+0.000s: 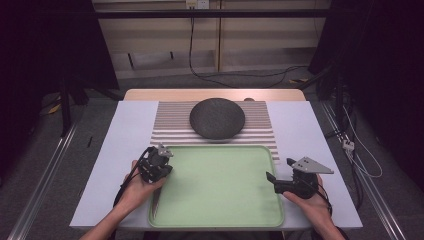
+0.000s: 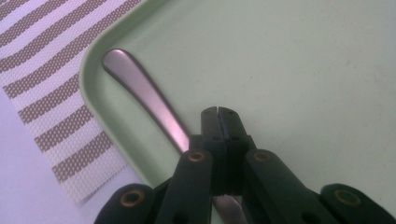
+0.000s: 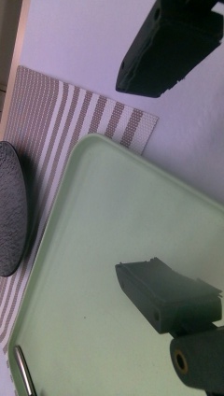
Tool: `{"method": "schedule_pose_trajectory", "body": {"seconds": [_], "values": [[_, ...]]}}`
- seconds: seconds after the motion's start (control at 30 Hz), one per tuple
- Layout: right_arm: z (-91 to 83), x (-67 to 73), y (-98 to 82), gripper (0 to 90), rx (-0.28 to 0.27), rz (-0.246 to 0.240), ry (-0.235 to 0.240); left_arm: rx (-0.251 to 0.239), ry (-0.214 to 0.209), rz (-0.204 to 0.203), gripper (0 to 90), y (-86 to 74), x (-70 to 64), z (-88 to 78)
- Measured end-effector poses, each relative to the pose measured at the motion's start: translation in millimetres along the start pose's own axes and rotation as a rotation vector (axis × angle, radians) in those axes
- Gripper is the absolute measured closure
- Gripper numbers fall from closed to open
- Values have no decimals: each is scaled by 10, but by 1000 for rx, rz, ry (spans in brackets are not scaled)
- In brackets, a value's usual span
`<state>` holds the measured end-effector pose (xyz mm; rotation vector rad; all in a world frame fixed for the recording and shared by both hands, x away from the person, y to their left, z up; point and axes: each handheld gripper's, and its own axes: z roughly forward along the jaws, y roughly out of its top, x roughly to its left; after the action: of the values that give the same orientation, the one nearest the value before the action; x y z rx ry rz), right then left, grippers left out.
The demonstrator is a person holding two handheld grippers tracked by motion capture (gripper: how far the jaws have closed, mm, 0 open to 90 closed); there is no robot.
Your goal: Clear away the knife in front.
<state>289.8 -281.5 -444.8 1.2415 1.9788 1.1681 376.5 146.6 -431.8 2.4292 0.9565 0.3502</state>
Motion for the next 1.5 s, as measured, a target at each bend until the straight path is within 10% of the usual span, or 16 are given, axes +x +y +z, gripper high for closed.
{"method": "schedule_pose_trajectory", "body": {"seconds": [0.53,1.07,1.37,1.5], "values": [[-9,0,-5,112,-2,9,10,-47,-56,-37,900,-64,78,-5],[15,-15,0,112,4,8,6,-213,-75,-46,120,-15,50,-137],[15,-3,5,111,5,5,-4,-351,15,-43,80,-59,6,-311],[18,-6,5,111,3,5,-3,-333,20,-39,79,-69,-2,-349]]}}
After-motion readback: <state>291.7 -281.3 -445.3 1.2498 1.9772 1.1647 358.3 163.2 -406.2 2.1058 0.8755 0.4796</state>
